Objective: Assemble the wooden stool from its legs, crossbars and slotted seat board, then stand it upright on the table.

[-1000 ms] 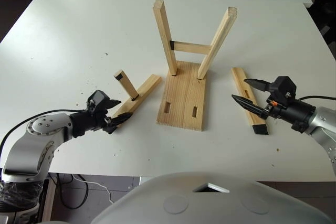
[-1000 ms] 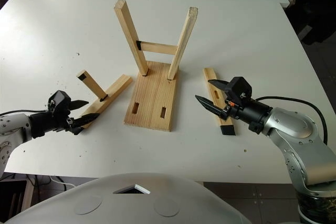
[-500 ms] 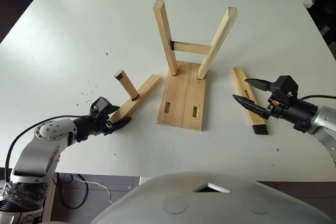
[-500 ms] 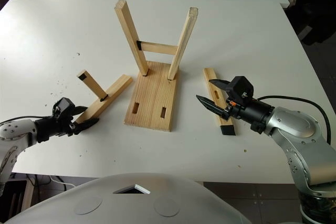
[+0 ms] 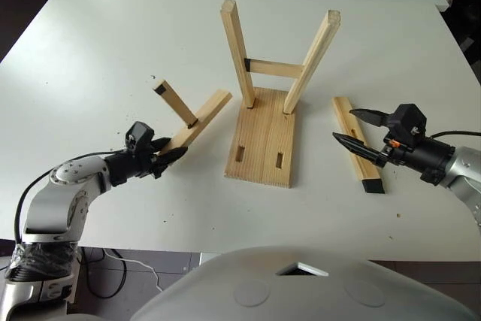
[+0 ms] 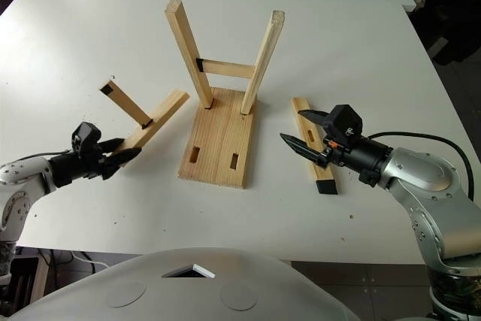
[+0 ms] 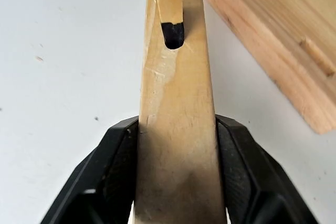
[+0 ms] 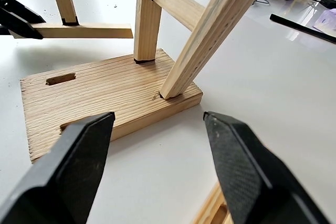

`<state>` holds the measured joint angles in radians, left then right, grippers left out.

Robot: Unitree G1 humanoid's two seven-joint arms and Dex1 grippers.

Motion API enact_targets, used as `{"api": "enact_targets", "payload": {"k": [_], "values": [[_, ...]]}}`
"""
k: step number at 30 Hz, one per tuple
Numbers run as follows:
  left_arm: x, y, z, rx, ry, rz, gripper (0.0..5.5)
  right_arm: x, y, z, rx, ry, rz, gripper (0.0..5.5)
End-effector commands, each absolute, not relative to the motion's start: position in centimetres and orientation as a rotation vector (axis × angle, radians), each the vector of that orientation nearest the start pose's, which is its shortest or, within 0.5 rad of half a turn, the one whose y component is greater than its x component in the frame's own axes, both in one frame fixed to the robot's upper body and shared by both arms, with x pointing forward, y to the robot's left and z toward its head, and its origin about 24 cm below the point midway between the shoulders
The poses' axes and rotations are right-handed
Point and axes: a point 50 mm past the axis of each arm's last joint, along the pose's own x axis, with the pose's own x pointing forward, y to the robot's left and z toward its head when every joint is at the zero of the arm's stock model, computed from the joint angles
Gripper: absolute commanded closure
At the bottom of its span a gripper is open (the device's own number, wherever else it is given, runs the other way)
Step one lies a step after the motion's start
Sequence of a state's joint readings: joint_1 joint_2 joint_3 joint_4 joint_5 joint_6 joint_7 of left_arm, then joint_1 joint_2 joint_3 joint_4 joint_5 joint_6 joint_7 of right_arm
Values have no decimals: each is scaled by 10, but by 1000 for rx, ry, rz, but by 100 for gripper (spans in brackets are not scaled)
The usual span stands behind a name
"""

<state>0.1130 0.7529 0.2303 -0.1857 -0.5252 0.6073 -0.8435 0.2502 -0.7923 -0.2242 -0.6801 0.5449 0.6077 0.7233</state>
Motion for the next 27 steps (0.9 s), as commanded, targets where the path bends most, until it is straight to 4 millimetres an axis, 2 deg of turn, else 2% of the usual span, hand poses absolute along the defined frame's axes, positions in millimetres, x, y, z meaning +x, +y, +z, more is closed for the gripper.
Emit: {"api": "enact_targets", "payload": {"k": [1, 4, 6, 8, 10, 11, 15, 18, 27], "values": [[233, 279, 157, -22, 153, -718, 350, 186, -215, 142, -281, 267, 837, 237], [234, 273, 197, -118, -43, -810, 350, 192, -219, 156, -195, 193, 816, 237], [228, 258, 215, -167, -132, -943, 350, 194, -218, 170, -127, 136, 849, 237], [224, 234, 224, -252, -187, -1099, 350, 195, -214, 185, -60, 75, 892, 237], [221, 205, 221, -308, -184, -1229, 350, 198, -206, 196, -10, 36, 959, 237], [219, 192, 217, -326, -174, -1277, 350, 199, -201, 201, 9, 28, 1007, 218], [213, 158, 209, -424, -167, -1395, 350, 197, -183, 219, 86, 28, 1252, 164], [210, 148, 205, -455, -171, -1419, 350, 202, -179, 233, 134, 32, 1341, 121], [201, 133, 198, -450, -171, -1490, 350, 216, -172, 243, 138, 84, 1452, 121]]}}
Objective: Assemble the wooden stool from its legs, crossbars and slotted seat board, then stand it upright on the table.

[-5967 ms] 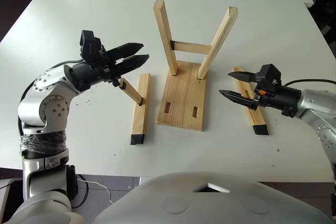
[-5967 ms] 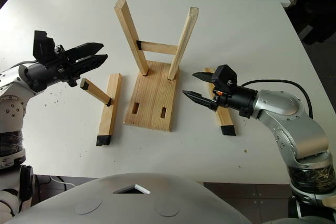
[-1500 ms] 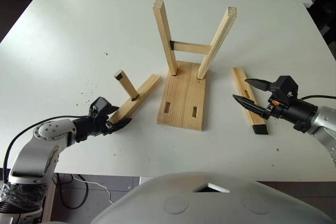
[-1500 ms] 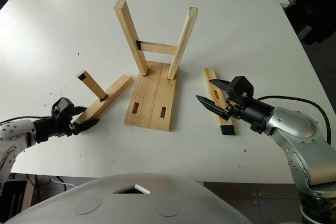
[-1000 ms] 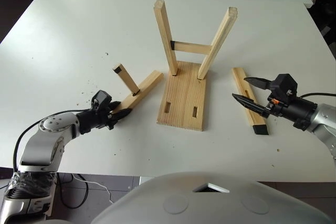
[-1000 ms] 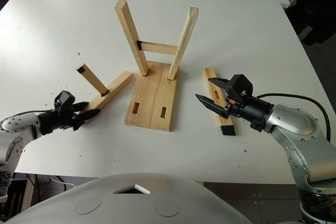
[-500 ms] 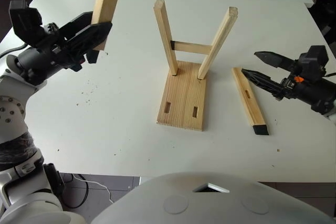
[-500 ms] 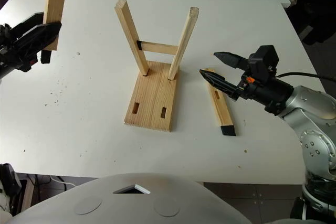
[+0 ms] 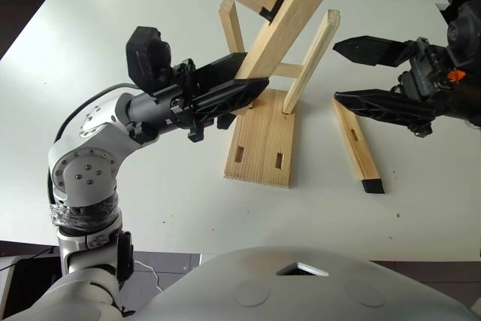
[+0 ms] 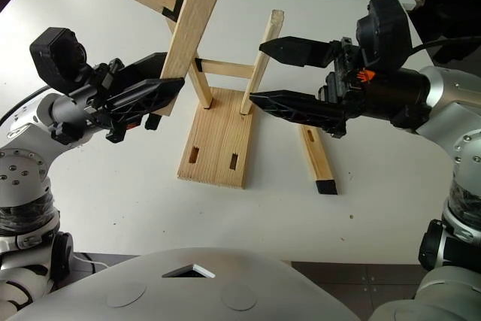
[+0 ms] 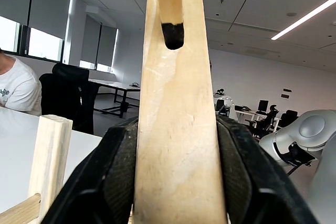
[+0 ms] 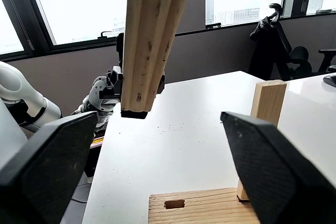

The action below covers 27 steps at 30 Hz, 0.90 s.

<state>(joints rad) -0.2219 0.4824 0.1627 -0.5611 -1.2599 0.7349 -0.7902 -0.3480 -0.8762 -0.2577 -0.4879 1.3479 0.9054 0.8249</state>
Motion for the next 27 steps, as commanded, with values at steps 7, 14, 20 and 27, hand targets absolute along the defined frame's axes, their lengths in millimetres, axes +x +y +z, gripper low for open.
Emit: {"api": "enact_targets", "payload": {"k": [7, 14, 20, 27], "values": [[203, 122, 185, -410, -126, -1529, 350, 219, -158, 249, 147, 86, 1557, 121], [206, 120, 175, -373, -100, -1540, 350, 219, -157, 256, 181, 69, 1590, 121], [209, 120, 173, -353, -111, -1530, 350, 220, -155, 254, 167, 77, 1591, 179], [214, 120, 174, -324, -137, -1504, 350, 219, -154, 245, 81, 120, 1595, 282]]}}
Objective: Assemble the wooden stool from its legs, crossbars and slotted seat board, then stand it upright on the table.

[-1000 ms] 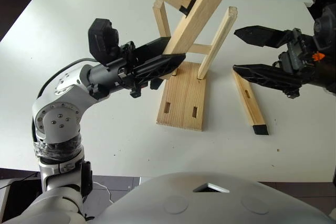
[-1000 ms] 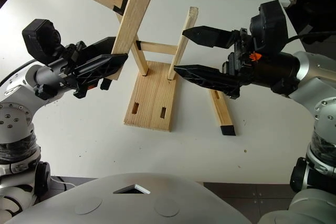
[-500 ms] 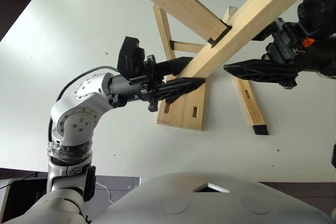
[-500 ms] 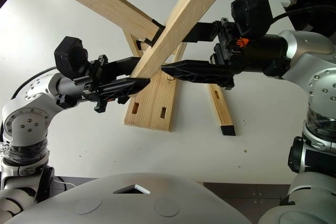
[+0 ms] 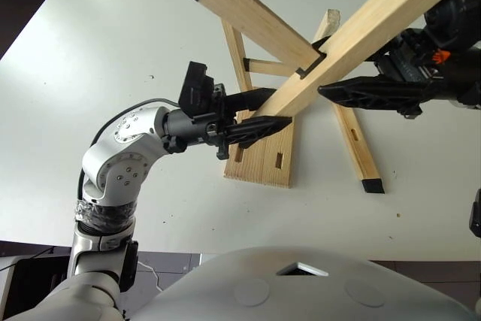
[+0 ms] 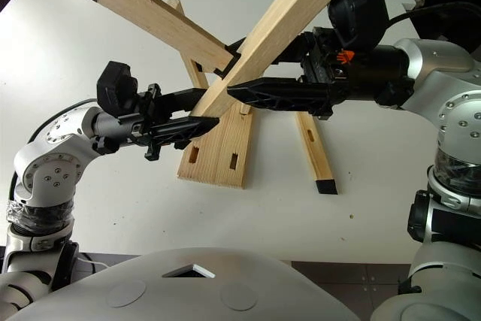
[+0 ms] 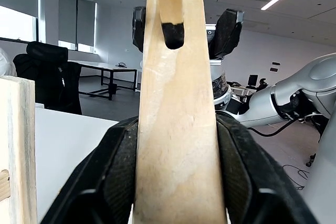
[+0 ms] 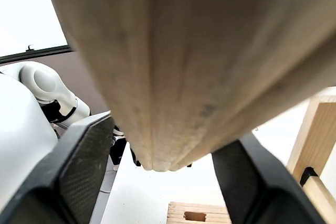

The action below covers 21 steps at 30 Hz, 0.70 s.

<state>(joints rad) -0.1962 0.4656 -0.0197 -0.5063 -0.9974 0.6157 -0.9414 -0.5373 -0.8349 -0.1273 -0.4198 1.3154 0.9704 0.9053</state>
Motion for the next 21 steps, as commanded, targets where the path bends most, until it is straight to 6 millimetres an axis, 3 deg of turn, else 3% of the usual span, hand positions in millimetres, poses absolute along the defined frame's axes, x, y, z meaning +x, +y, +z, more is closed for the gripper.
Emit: {"api": "enact_targets", "payload": {"k": [1, 5, 12, 15, 16, 21], "values": [[213, 120, 173, -320, -136, -1502, 350, 219, -154, 244, 75, 120, 1598, 298], [214, 120, 171, -305, -132, -1494, 350, 220, -153, 243, 46, 117, 1596, 346], [218, 122, 162, -246, -97, -1461, 350, 221, -154, 242, 13, 109, 1584, 347], [233, 123, 147, -133, -10, -1324, 350, 222, -156, 241, -21, 97, 1547, 347], [235, 124, 142, -95, 21, -1310, 312, 224, -157, 243, -19, 85, 1528, 347], [236, 142, 122, 7, 111, -1222, 227, 227, -169, 256, -44, 14, 1438, 349]]}}
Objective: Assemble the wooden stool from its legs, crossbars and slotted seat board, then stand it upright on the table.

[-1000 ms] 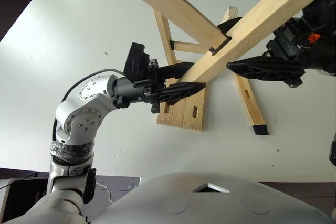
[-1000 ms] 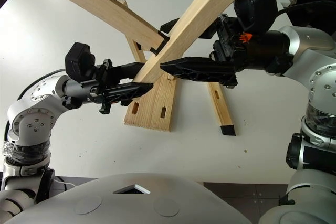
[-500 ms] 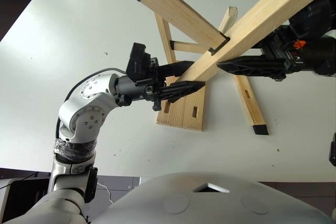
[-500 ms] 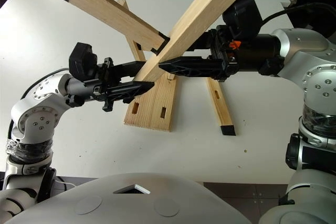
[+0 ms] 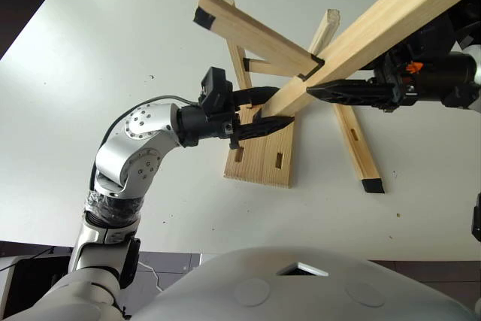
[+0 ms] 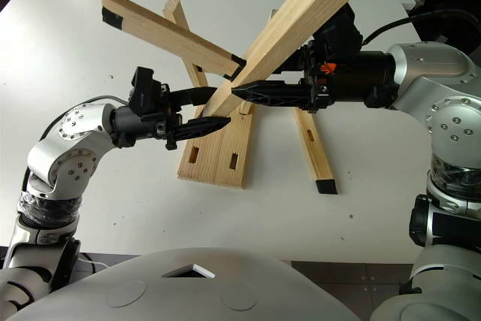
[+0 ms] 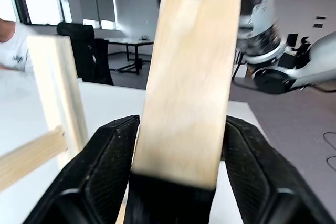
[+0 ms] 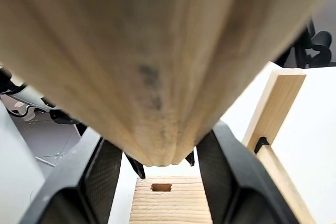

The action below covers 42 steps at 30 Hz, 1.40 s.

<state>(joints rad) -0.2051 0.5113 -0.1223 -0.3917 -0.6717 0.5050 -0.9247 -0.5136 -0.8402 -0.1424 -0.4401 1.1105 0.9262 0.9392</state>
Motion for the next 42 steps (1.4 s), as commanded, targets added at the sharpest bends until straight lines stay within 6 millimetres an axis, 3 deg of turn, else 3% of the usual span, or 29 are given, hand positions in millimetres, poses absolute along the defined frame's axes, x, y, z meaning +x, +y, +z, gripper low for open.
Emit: {"api": "enact_targets", "payload": {"k": [1, 5, 10, 16, 34, 42], "values": [[233, 147, 118, 11, 132, -1227, 224, 227, -172, 257, -60, 8, 1422, 349], [220, 161, 111, 24, 174, -1241, 224, 225, -175, 250, -140, 40, 1389, 349], [211, 185, 104, 70, 224, -1193, 224, 216, -178, 211, -290, 186, 1359, 349], [208, 197, 96, 104, 263, -1183, 224, 213, -179, 184, -344, 256, 1338, 349], [223, 198, 95, 97, 259, -1165, 224, 200, -162, 157, -315, 282, 1381, 349], [227, 202, 97, 103, 258, -1153, 224, 198, -165, 146, -345, 310, 1357, 349]]}}
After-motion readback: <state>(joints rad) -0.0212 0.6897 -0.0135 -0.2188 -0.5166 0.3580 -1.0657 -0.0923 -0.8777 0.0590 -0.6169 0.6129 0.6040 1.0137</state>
